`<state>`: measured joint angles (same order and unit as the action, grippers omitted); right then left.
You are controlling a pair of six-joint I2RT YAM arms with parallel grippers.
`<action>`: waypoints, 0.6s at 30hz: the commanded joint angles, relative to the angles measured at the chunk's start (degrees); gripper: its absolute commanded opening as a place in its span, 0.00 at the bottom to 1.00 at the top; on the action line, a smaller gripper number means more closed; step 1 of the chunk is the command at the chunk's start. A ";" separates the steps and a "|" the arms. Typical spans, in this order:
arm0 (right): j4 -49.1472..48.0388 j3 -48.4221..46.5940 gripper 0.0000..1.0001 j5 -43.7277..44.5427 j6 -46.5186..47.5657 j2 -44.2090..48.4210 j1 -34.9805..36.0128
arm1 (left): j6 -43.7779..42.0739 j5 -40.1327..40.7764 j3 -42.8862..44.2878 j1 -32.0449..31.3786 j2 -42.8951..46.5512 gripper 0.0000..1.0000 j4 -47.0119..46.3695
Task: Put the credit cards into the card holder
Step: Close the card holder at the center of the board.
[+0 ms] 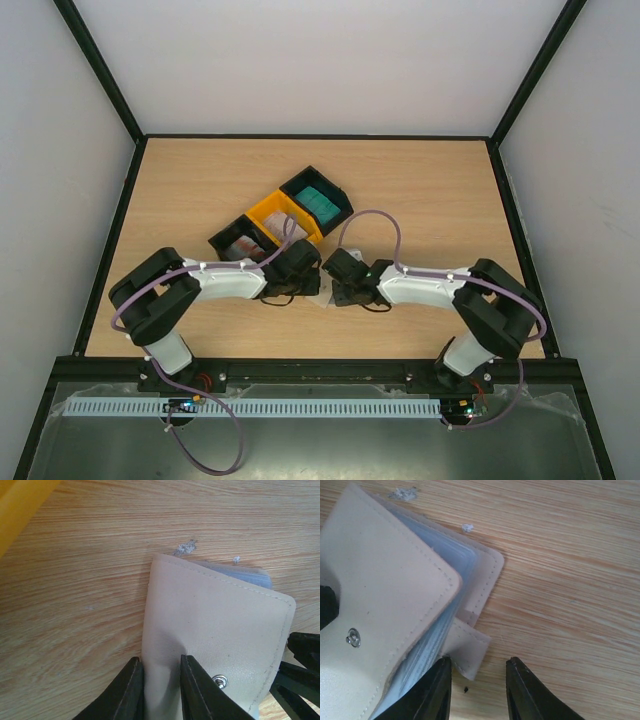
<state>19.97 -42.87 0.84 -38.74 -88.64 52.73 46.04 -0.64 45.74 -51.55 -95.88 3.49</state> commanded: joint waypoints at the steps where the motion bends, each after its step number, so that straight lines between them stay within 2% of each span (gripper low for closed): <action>1: 0.38 -1.83 0.31 5.41 0.64 -3.11 0.02 | -0.74 0.01 -3.35 -0.31 -2.34 0.21 10.53; 6: 0.11 -1.78 0.30 15.06 -5.57 -3.09 0.00 | -0.94 0.78 -4.03 -0.33 -2.86 0.20 10.86; 11: -1.05 -1.38 0.31 21.07 -13.55 -1.68 -0.11 | -1.00 1.37 -5.38 -0.31 -3.60 0.19 10.93; 18: 0.01 -0.06 0.32 22.11 -20.61 -0.11 -3.59 | -0.57 1.10 -6.45 -0.31 -2.53 0.19 10.29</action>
<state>19.31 -44.27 17.93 -53.58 -90.39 51.05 46.11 -0.08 43.72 -51.57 -95.29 0.91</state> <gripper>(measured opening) 0.314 0.192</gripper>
